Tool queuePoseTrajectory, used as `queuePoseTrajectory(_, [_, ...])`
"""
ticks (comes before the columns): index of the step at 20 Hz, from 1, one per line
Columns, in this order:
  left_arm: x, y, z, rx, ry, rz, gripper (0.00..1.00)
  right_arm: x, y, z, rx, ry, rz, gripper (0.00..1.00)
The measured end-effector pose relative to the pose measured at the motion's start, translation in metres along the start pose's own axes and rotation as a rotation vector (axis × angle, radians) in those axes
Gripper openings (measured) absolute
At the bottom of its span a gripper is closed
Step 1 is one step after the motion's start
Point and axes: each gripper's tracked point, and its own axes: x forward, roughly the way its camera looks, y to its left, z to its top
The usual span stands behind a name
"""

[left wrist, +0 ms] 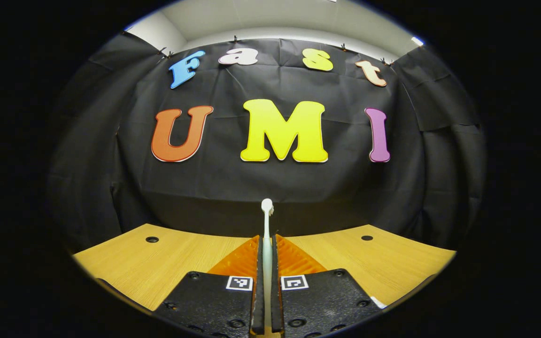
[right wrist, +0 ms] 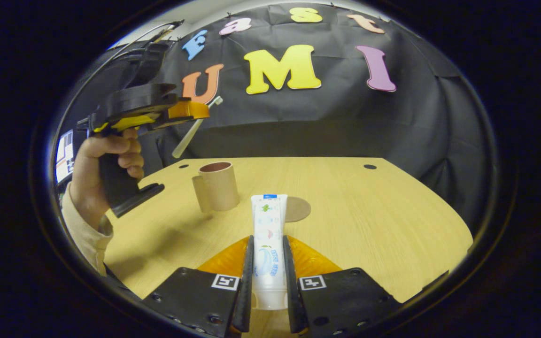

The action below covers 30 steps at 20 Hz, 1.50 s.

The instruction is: Put the toothbrush and toothpaste on the desktop into the cup, then pick up the cup and place it on the coaster on the desktop.

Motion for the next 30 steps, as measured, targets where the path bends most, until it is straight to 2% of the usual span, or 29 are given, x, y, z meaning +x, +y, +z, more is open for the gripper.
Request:
queuePoseTrajectory(4, [0.014, 0.006, -0.02, -0.017, 0.057, 0.008, 0.07, -0.006, -0.001, -0.001, -0.011, -0.013, 0.006, 0.32])
queuePoseTrajectory(6, [0.017, 0.007, -0.018, -0.01, 0.053, 0.006, 0.08, -0.007, 0.0, 0.001, -0.009, -0.023, 0.007, 0.34])
queuePoseTrajectory(11, [0.029, 0.013, -0.019, 0.011, 0.053, 0.005, 0.08, -0.007, 0.0, -0.002, -0.003, -0.019, 0.013, 0.32])
queuePoseTrajectory(12, [0.031, 0.017, -0.022, 0.009, 0.066, 0.018, 0.15, -0.007, 0.0, -0.003, -0.001, -0.018, 0.014, 0.32])
queuePoseTrajectory(13, [0.033, 0.019, -0.024, 0.001, 0.079, 0.025, 0.09, -0.008, -0.001, -0.004, 0.0, -0.017, 0.013, 0.32])
queuePoseTrajectory(16, [0.032, 0.017, -0.024, -0.013, 0.084, 0.023, 0.1, -0.008, -0.002, -0.007, 0.014, -0.009, 0.017, 0.32])
queuePoseTrajectory(22, [0.032, 0.014, -0.018, 0.03, 0.073, 0.023, 0.11, -0.006, -0.004, -0.01, 0.028, -0.001, 0.02, 0.32])
queuePoseTrajectory(28, [0.034, 0.013, -0.031, 0.02, 0.115, 0.021, 0.12, -0.006, -0.007, -0.011, 0.032, -0.002, 0.015, 0.32])
queuePoseTrajectory(29, [0.034, 0.014, -0.033, 0.021, 0.123, 0.022, 0.05, -0.006, -0.007, -0.011, 0.034, -0.002, 0.014, 0.32])
queuePoseTrajectory(30, [0.033, 0.012, -0.036, 0.017, 0.136, 0.018, 0.12, -0.006, -0.008, -0.011, 0.035, -0.002, 0.013, 0.32])
